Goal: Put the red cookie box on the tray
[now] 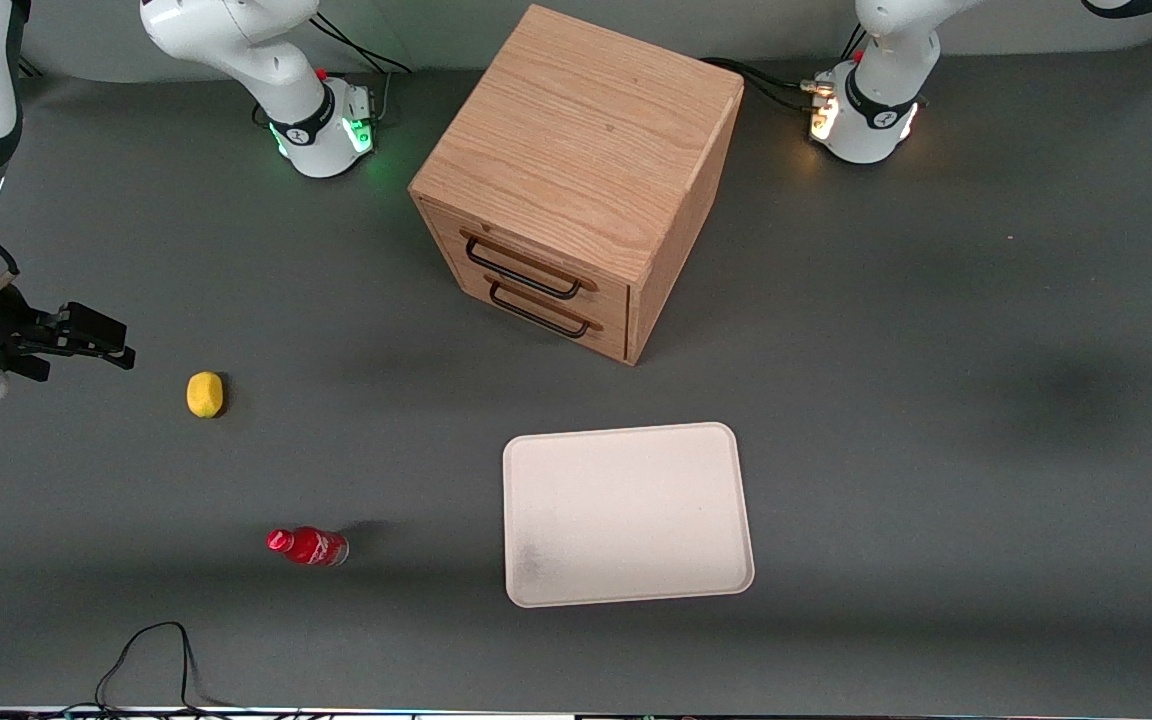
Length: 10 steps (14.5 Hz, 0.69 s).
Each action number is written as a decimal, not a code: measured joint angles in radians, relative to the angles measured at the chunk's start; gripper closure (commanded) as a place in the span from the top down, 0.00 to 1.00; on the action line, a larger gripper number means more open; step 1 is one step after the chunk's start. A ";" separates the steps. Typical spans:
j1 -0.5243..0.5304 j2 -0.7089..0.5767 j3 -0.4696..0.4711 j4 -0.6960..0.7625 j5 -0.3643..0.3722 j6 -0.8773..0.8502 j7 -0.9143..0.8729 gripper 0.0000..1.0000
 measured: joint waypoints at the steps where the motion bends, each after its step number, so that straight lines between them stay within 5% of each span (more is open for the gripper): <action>1: -0.015 -0.001 0.000 0.000 0.000 -0.007 -0.050 0.00; 10: -0.298 -0.107 -0.006 -0.045 -0.039 -0.119 -0.925 0.00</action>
